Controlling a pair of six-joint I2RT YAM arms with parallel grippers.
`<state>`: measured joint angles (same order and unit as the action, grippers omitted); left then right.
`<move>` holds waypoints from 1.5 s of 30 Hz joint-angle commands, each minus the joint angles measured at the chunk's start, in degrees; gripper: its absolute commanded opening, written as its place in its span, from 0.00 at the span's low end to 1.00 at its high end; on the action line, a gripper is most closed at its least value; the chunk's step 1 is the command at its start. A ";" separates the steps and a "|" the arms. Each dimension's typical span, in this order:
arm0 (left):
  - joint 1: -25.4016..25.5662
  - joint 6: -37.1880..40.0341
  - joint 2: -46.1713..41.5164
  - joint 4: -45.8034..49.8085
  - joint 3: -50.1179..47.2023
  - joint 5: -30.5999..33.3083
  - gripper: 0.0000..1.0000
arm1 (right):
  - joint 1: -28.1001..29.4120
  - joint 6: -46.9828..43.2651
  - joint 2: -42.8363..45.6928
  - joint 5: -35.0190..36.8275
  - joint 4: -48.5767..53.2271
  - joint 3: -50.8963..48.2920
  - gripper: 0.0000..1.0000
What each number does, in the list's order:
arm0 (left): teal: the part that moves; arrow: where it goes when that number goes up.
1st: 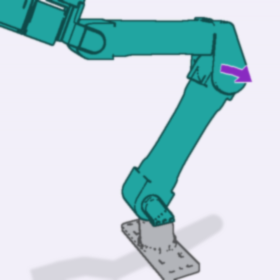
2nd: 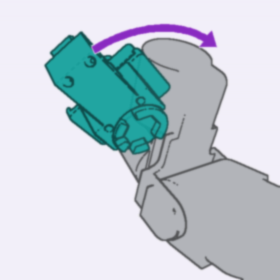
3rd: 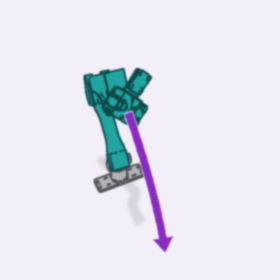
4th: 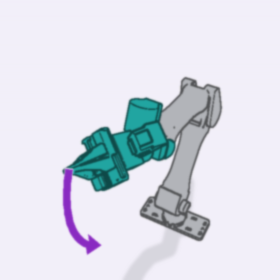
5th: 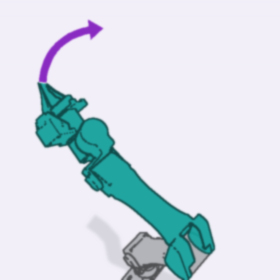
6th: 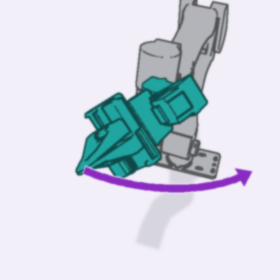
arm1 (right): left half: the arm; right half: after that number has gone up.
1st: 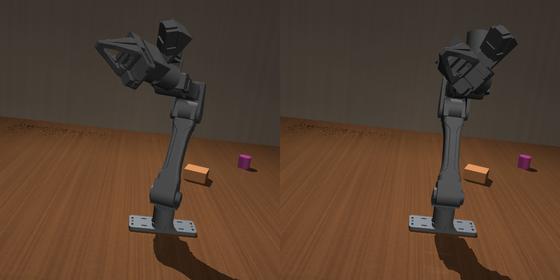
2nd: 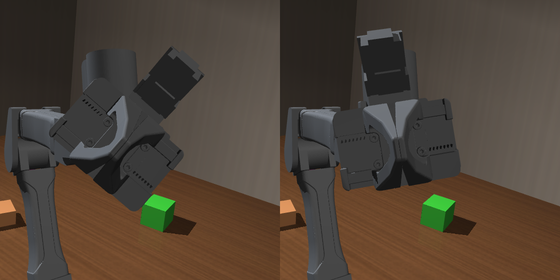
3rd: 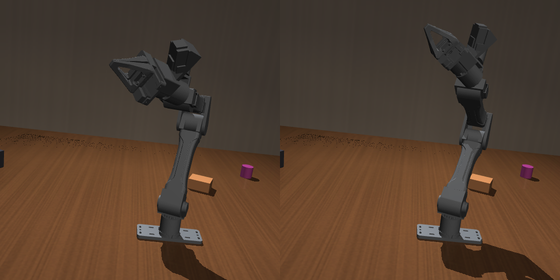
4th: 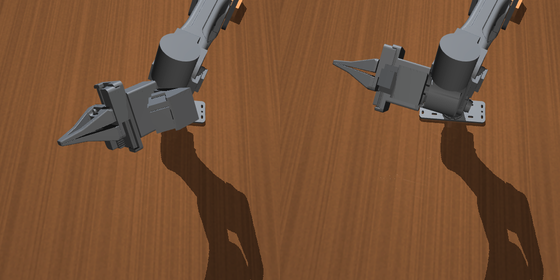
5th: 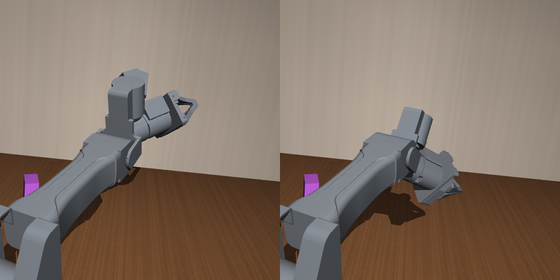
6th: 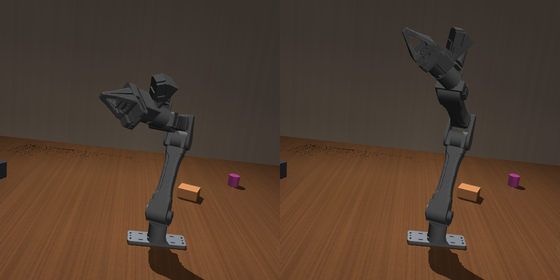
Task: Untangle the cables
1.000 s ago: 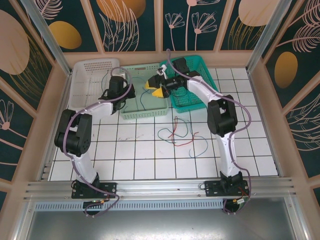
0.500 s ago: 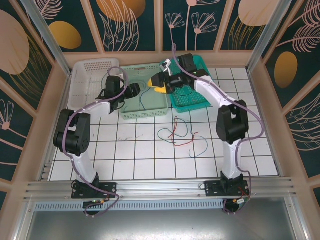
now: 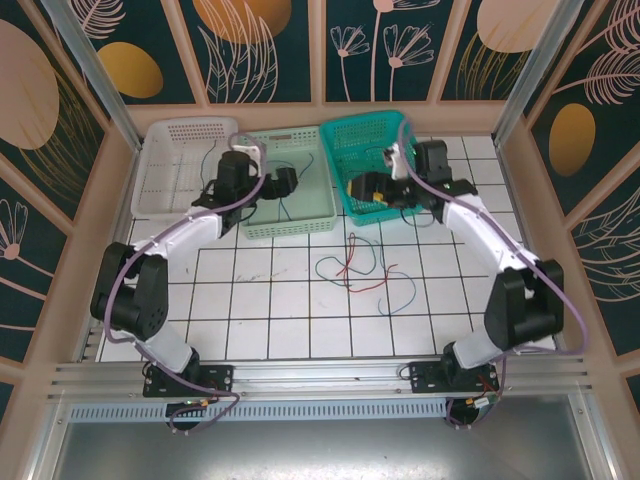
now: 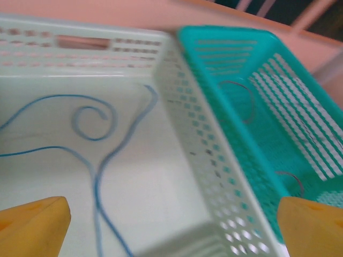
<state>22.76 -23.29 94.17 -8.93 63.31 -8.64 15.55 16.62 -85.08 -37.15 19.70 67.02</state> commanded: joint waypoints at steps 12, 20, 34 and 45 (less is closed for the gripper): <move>18.86 4.65 -8.26 2.16 -16.03 -0.50 0.98 | -10.27 2.07 20.59 12.99 3.21 -23.11 0.67; 30.91 5.96 -5.87 -1.89 -17.70 -1.38 0.98 | -19.46 4.65 23.09 4.50 -4.47 -30.53 0.48; 30.88 -0.38 -10.75 4.51 -18.93 24.59 0.99 | -12.69 6.34 22.11 5.22 -12.12 -34.37 0.39; 30.69 1.79 -1.98 1.96 -17.39 20.57 0.98 | -10.91 6.94 21.63 5.14 -13.38 -33.21 0.43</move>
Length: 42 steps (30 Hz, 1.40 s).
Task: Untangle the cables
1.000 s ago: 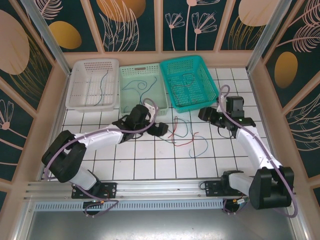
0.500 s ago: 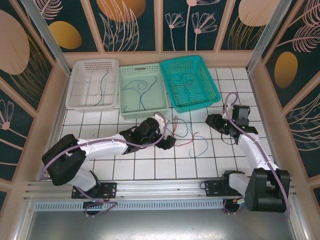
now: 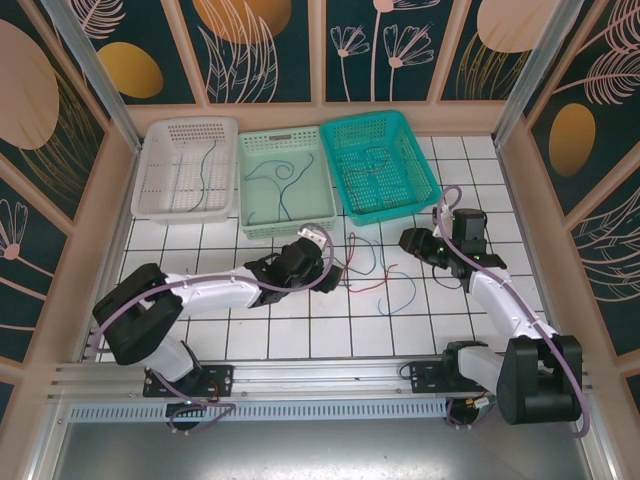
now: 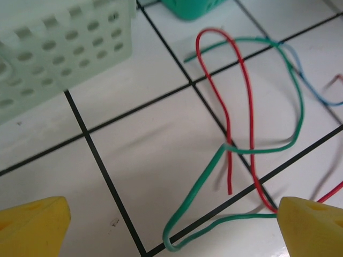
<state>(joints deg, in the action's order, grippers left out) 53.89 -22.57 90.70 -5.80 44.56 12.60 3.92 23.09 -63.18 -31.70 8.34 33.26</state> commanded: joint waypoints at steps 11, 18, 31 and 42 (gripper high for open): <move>-3.80 1.98 3.62 -4.57 0.18 -8.67 0.14 | 1.09 -0.06 0.04 -0.02 -1.67 1.73 0.43; -3.86 5.33 0.54 -4.26 0.31 -13.53 0.00 | 1.09 0.02 0.32 0.88 -2.64 1.46 0.47; -3.60 11.26 -7.95 -0.53 -0.26 -21.68 0.00 | 1.09 0.46 3.03 1.64 -3.75 1.38 0.74; -3.58 12.06 -14.23 -1.21 -2.68 -23.57 0.00 | 1.23 3.74 3.84 -8.82 -8.79 1.30 0.74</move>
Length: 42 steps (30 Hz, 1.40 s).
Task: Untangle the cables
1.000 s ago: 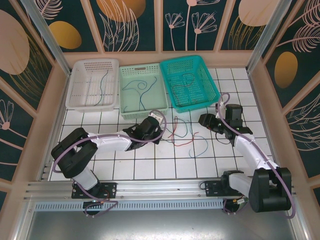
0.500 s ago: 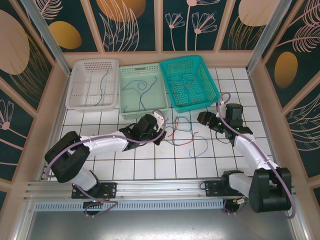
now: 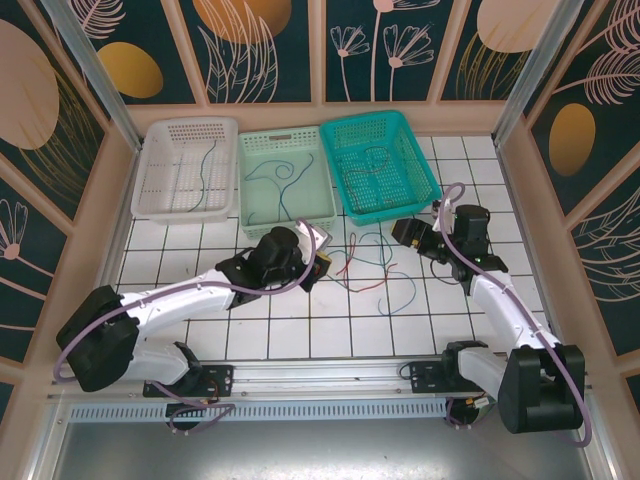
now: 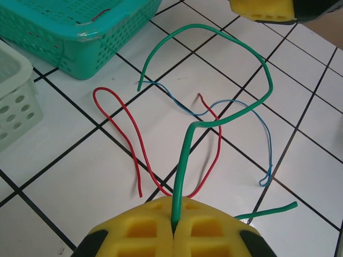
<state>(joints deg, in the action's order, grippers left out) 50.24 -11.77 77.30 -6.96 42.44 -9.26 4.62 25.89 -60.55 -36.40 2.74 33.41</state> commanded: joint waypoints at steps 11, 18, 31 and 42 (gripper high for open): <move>0.36 2.90 -2.22 -0.44 -0.60 -1.84 0.00 | 5.29 -2.32 -4.66 -7.80 -1.20 3.53 0.66; 0.47 4.59 -3.69 1.18 -0.60 -2.43 0.00 | 5.87 -6.19 -8.20 -9.90 1.43 5.54 0.59; 0.56 5.75 -3.42 1.78 -0.16 -2.50 0.00 | 9.27 -8.42 -11.38 -12.14 1.46 6.93 0.39; 0.68 6.43 -3.83 2.66 -0.46 -1.82 0.00 | 9.48 -6.71 -8.87 -5.89 -3.44 6.30 0.00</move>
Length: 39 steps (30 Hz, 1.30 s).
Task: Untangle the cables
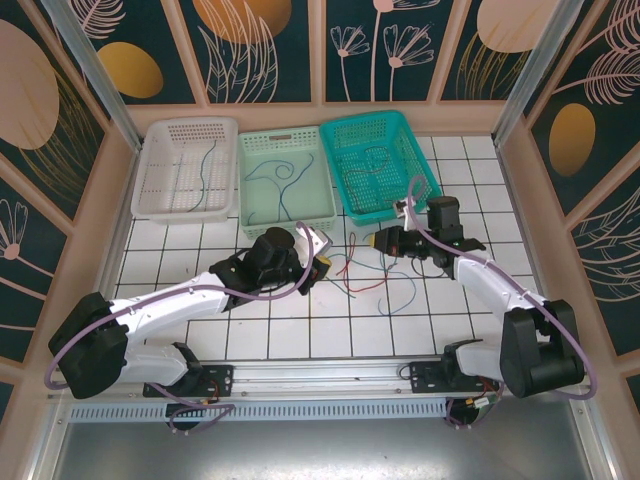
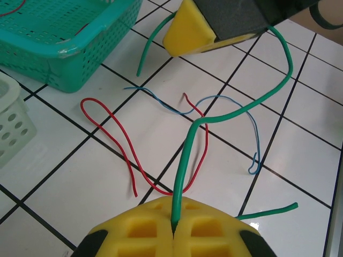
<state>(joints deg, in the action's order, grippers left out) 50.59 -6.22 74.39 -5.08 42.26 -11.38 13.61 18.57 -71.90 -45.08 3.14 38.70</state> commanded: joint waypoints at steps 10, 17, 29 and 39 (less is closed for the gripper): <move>0.65 -2.11 4.42 -1.24 0.14 -6.81 0.00 | 2.42 6.58 12.70 16.10 -19.56 -3.16 0.00; 3.22 -3.88 9.86 -4.58 2.48 -11.65 0.00 | 5.63 10.70 15.91 26.56 -29.20 -4.93 0.00; 6.93 -5.60 15.79 -8.82 6.05 -19.05 0.00 | 10.25 22.85 14.17 41.29 -48.06 -11.02 0.00; 8.04 -5.65 17.42 -8.79 7.47 -16.50 0.00 | 13.73 26.22 10.86 42.89 -50.46 -9.94 0.00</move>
<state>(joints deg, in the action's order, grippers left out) 58.30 -11.51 92.95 -11.40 48.80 -29.47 26.76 43.33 -60.66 -3.38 -44.16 27.59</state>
